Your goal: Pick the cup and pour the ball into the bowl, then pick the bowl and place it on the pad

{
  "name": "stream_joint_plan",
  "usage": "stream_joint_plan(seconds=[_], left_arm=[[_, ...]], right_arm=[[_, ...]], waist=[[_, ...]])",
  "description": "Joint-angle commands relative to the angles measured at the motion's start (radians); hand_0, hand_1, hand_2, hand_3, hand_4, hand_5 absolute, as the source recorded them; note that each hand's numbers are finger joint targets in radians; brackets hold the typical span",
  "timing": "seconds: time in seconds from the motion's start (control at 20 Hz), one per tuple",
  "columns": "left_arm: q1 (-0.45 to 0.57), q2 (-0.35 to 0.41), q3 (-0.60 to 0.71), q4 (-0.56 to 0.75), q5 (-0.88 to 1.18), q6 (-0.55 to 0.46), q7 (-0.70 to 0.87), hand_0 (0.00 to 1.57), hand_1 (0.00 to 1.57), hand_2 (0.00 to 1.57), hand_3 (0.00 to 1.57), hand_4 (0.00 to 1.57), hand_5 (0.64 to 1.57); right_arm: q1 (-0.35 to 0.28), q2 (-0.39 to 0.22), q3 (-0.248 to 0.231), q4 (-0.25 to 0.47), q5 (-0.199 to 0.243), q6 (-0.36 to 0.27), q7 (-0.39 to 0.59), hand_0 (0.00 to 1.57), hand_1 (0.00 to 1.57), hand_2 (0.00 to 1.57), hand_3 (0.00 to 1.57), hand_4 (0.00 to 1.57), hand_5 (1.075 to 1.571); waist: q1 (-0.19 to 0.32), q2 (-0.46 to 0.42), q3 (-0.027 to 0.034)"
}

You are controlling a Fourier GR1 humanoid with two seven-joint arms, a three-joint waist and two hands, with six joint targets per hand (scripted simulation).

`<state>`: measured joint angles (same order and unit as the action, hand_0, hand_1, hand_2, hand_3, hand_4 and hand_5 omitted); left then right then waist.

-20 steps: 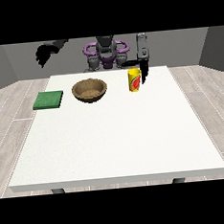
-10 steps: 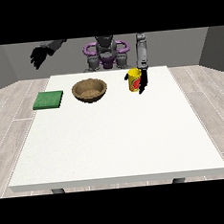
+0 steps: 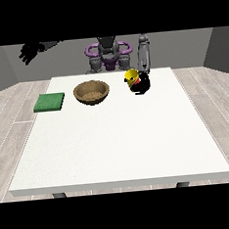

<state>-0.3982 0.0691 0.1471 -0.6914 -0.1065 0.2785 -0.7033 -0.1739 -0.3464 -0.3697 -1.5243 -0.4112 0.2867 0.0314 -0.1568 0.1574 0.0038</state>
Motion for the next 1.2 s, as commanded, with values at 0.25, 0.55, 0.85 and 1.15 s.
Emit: stream_joint_plan(seconds=[0.25, 0.55, 0.85, 1.15], left_arm=[[-0.103, -0.014, -0.231, -0.04, -0.297, 0.216, 0.355, 1.3, 1.3, 1.57, 1.57, 1.4, 1.488], [-0.195, 0.015, -0.45, 0.085, -0.665, 0.364, 0.61, 1.36, 1.36, 1.57, 1.57, 1.46, 1.535], [-0.387, -0.066, -0.587, 0.132, -0.863, 0.277, 0.971, 1.36, 1.36, 1.57, 1.57, 1.47, 1.531], [-0.529, -0.068, -0.647, 0.151, -0.984, 0.187, 1.148, 1.31, 1.31, 1.57, 1.57, 1.47, 1.529]], right_arm=[[0.055, -0.003, -0.009, 0.17, 0.046, 0.012, -0.012, 0.0, 0.0, 0.0, 0.28, 0.64, 1.564], [0.029, -0.042, -0.032, 0.237, 0.01, 0.038, 0.031, 0.0, 0.0, 0.0, 0.15, 0.67, 1.561], [0.023, -0.06, -0.052, 0.351, 0.022, 0.079, -0.035, 0.0, 0.0, 0.0, 0.0, 0.69, 1.56], [-0.058, -0.071, -0.04, 0.363, -0.005, 0.12, -0.04, 0.0, 0.0, 0.0, 0.17, 0.7, 1.56]], waist=[[0.07, -0.202, -0.0002], [0.07, -0.268, 0.0042], [0.079, -0.26, -0.0008], [0.016, -0.191, -0.0028]])
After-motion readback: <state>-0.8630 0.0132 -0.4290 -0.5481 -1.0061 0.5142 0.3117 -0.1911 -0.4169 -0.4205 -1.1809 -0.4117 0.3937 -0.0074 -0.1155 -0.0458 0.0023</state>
